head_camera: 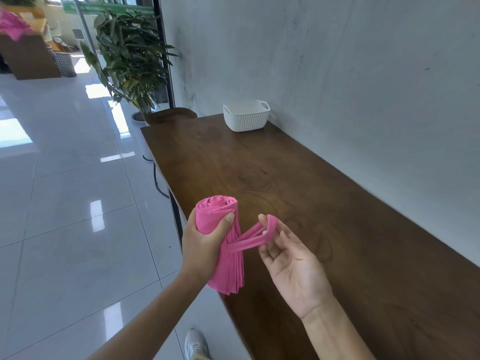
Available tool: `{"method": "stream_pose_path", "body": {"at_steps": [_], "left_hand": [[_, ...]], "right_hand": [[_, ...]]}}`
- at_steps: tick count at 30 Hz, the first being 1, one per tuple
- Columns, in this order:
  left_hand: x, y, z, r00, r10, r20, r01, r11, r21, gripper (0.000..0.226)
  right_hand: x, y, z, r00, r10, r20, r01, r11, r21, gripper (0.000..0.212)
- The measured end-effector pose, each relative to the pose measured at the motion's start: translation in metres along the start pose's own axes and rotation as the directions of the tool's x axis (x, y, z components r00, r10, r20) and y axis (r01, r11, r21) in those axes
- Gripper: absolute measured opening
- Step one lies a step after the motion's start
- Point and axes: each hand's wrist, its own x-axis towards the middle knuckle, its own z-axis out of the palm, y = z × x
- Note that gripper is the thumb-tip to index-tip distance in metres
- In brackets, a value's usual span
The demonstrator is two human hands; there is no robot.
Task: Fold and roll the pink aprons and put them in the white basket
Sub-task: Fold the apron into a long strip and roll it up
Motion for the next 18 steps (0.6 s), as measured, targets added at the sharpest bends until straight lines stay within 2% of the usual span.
{"method": "stream_pose_path", "body": {"at_steps": [5,8,11,16,18], "left_hand": [[0.001,0.000,0.000,1.000,-0.003,0.027,0.003,1.000,0.009,0.070],[0.005,-0.001,-0.005,0.999,0.016,0.046,-0.018,0.998,0.060,0.080],[0.013,0.000,-0.012,0.997,0.032,0.064,-0.039,0.993,0.109,0.072],[0.033,0.002,-0.023,0.978,0.043,0.205,-0.079,0.982,0.170,0.062],[0.046,0.003,-0.028,0.958,0.014,0.286,-0.080,0.972,0.221,0.060]], "right_hand": [[0.012,0.013,0.007,0.995,-0.051,-0.086,0.046,0.998,-0.051,0.028],[0.020,0.019,0.012,0.989,-0.095,-0.112,0.085,0.992,-0.093,0.024],[0.031,0.023,0.018,0.983,-0.149,-0.112,0.130,0.979,-0.156,0.029],[0.050,0.025,0.031,0.985,-0.173,0.002,0.159,0.902,-0.401,0.053],[0.062,0.026,0.033,0.986,-0.163,0.038,0.157,0.820,-0.550,0.056]]}}
